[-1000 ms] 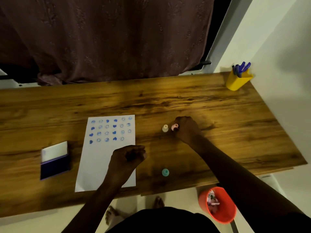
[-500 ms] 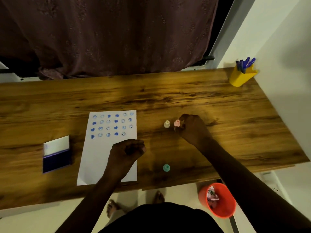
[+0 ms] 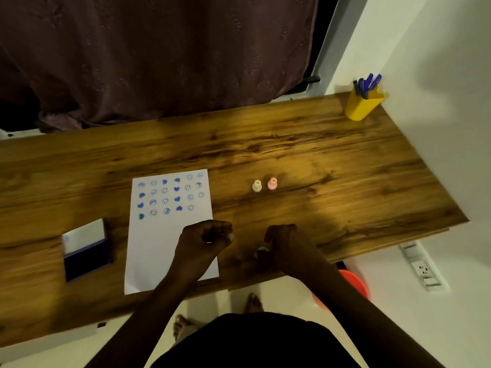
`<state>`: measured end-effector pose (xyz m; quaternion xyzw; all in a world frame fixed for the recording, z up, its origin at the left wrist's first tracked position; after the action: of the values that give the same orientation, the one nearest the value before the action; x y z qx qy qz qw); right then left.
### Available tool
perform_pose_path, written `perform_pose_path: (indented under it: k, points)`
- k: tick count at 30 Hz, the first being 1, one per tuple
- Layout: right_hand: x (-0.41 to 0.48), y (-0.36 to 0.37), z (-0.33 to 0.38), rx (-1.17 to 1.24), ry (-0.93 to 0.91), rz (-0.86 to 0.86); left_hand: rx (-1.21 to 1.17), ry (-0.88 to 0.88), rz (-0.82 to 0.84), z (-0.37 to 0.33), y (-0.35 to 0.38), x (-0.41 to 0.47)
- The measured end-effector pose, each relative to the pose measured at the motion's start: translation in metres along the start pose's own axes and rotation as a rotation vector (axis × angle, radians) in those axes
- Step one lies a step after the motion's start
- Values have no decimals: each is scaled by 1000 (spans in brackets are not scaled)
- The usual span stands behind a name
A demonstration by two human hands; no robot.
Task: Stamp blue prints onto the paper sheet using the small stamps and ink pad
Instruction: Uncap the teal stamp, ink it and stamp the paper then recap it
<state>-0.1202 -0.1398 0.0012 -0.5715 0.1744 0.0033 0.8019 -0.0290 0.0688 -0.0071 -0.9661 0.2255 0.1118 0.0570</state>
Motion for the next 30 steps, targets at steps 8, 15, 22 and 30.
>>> perform_pose_path:
  k: [8,15,22,30]
  points:
    - [-3,8,11,35,-1,-9,-6,-14,55,0,-4,-9]
    - [7,-16,33,461,27,-85,-112,-22,101,-7,-12,-13]
    - [15,-15,77,909,86,104,-306,20,82,-17,-39,-21]
    - [30,-7,128,981,30,232,-360,67,-26,-12,-90,-33]
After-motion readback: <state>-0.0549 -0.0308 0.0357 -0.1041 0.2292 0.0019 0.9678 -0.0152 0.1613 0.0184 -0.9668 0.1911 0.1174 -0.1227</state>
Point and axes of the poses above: each hand's wrist, its own x-axis towards the middle knuckle, its own y-axis out of the palm, z = x × y, the point moved 3 cm from there along x, towards the middle knuckle, and after that the axes turned 9 degrees about -x, right-handed, at the moved point
